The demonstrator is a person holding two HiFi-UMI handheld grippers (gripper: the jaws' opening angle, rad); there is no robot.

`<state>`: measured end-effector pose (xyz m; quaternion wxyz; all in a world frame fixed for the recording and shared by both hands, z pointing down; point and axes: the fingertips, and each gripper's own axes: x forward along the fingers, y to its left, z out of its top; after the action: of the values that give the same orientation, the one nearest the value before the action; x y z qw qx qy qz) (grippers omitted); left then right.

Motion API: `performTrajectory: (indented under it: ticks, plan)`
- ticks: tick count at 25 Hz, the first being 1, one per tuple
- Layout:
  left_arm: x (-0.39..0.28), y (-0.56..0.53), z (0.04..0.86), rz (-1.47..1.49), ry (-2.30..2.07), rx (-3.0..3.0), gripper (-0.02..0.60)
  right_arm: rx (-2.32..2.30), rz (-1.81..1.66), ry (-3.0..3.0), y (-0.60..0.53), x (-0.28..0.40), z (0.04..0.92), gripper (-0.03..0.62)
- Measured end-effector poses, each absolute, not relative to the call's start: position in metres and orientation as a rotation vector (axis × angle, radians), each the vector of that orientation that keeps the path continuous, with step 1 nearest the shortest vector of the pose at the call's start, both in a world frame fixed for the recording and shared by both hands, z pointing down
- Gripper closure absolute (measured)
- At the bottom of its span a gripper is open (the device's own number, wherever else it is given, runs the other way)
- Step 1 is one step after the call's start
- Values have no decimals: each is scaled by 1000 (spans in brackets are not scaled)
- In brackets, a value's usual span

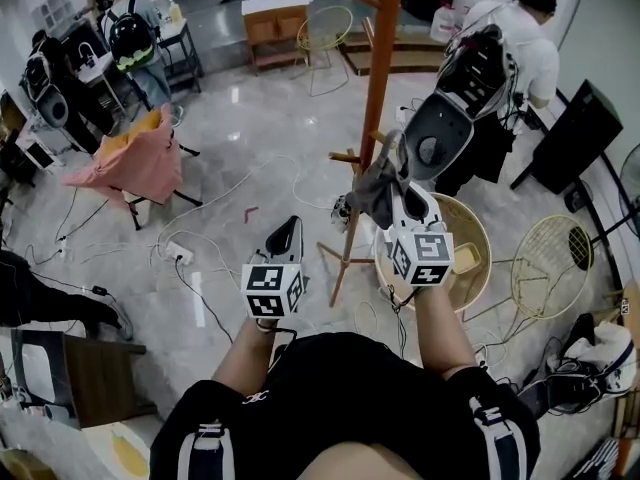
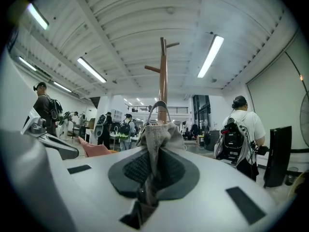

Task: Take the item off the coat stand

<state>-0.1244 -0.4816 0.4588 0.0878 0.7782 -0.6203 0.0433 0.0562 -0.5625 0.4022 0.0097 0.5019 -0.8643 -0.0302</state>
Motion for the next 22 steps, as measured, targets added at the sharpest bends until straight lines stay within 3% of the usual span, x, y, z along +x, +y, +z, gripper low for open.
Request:
performTrajectory:
  ticks: [22]
  plan:
    - [-91, -463, 471, 212, -1780, 2356, 565, 1602, 74, -2651, -507, 89, 471, 559]
